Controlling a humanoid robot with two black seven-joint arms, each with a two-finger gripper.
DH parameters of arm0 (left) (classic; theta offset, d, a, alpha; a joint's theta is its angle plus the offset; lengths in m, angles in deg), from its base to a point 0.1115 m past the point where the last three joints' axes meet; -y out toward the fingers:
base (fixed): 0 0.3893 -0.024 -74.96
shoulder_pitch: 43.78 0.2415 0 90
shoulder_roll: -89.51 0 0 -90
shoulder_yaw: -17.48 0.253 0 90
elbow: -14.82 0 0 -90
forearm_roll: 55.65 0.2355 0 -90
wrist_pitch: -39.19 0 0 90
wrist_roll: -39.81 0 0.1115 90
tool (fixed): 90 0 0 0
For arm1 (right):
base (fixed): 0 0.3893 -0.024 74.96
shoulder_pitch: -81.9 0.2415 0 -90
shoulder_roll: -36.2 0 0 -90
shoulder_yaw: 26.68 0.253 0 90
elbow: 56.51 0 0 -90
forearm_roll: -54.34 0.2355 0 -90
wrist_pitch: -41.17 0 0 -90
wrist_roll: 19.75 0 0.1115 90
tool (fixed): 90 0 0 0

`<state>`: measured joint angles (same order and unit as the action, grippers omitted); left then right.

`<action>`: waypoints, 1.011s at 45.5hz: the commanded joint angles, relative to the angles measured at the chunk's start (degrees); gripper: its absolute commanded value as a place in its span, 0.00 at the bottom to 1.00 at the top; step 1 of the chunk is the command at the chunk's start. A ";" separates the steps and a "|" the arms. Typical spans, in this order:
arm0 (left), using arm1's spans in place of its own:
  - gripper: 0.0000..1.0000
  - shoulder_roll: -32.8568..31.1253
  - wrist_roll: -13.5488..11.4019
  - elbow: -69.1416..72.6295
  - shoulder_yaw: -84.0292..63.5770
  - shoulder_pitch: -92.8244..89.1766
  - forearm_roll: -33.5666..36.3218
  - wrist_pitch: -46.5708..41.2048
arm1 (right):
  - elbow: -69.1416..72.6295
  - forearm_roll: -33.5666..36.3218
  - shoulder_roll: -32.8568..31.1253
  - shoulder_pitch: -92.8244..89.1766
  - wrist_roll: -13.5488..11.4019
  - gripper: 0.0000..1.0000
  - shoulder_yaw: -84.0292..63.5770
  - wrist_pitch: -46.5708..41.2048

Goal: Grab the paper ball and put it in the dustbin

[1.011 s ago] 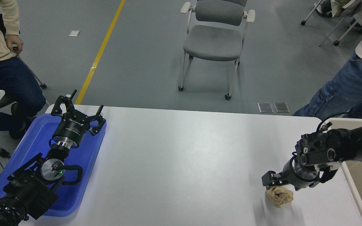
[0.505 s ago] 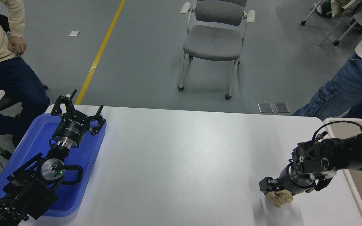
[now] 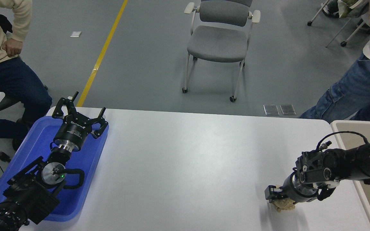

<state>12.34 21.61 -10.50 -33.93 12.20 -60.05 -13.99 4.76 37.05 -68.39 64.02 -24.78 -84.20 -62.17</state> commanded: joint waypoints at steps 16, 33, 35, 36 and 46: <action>1.00 0.00 0.00 0.00 0.00 0.00 0.00 0.01 | 6.58 0.94 -8.96 5.75 -0.07 0.00 -0.93 -2.13; 1.00 0.00 0.00 0.00 0.00 0.00 0.00 0.01 | 14.59 1.20 -11.60 23.67 -0.07 0.00 -5.42 -21.62; 1.00 0.00 0.00 0.00 0.00 0.00 0.00 0.01 | 14.59 1.29 -11.86 26.22 -0.07 0.00 -5.42 -25.84; 1.00 0.00 0.00 0.00 0.00 0.00 0.00 0.01 | 14.59 1.38 -12.04 28.06 -0.07 0.00 -5.42 -28.64; 1.00 0.00 0.00 0.00 0.00 0.00 0.00 0.01 | 14.67 4.11 -17.04 39.23 0.02 0.00 -6.20 -31.66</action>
<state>12.34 21.61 -10.50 -33.93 12.18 -60.06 -13.99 18.42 39.18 -81.22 91.42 -24.80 -89.35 -86.63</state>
